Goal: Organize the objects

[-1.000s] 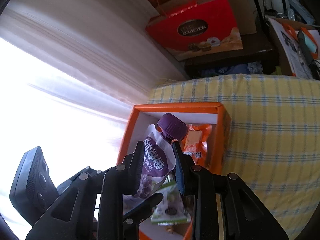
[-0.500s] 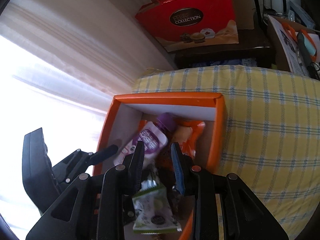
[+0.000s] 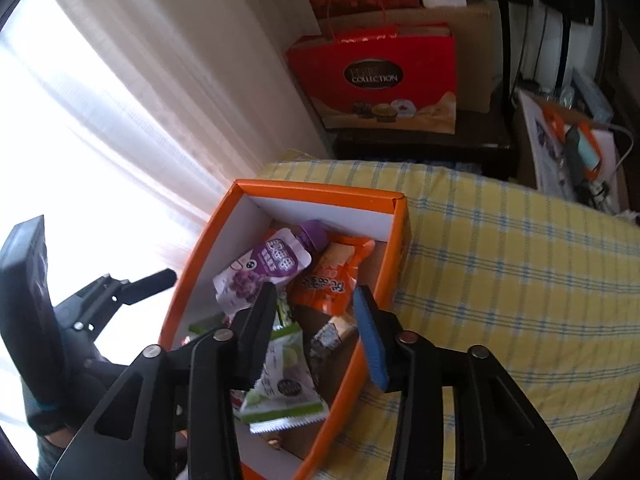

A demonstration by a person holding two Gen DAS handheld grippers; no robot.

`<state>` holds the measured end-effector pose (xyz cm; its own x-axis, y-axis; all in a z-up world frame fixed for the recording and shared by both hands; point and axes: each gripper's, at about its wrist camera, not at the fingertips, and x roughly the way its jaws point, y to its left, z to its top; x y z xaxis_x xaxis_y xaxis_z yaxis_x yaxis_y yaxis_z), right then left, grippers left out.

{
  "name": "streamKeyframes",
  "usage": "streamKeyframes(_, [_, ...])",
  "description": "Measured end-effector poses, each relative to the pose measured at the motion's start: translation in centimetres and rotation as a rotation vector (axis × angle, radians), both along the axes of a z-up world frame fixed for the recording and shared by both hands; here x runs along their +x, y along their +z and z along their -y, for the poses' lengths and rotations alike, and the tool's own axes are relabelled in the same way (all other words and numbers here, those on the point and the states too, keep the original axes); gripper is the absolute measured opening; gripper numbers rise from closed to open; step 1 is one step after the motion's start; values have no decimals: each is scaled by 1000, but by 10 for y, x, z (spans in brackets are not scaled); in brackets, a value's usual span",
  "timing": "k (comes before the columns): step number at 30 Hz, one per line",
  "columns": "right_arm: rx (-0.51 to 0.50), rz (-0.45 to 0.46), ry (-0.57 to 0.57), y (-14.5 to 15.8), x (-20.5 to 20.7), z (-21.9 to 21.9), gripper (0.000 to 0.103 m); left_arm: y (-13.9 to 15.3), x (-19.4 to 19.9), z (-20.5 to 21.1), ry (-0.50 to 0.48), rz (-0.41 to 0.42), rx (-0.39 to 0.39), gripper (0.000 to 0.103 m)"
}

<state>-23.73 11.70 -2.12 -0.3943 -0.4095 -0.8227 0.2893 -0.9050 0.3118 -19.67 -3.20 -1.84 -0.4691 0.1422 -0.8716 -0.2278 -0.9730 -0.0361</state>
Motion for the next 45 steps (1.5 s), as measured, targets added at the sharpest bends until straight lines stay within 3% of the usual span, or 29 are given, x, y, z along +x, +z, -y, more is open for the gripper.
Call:
streamKeyframes(2, [20, -32, -2, 5, 8, -2, 47, 5, 7, 3, 17, -23, 24, 93])
streamKeyframes(6, [62, -95, -28, 13, 24, -11, 52, 10, 14, 6, 35, -42, 78, 93])
streamKeyframes(13, [136, -185, -57, 20, 62, -28, 82, 13, 31, 7, 53, -59, 123, 93])
streamKeyframes(19, [183, -233, -79, 24, 90, -40, 93, 18, 49, 3, 62, -76, 168, 94])
streamKeyframes(22, [195, -248, -96, 26, 104, -47, 102, 24, 58, 0, 66, -107, 185, 103])
streamKeyframes(37, [170, -245, -236, 28, 162, -92, 103, 48, 119, -22, 98, -246, 98, 103])
streamKeyframes(45, [187, -267, -286, 33, 191, -104, 103, 48, 138, -24, 101, -241, 97, 103])
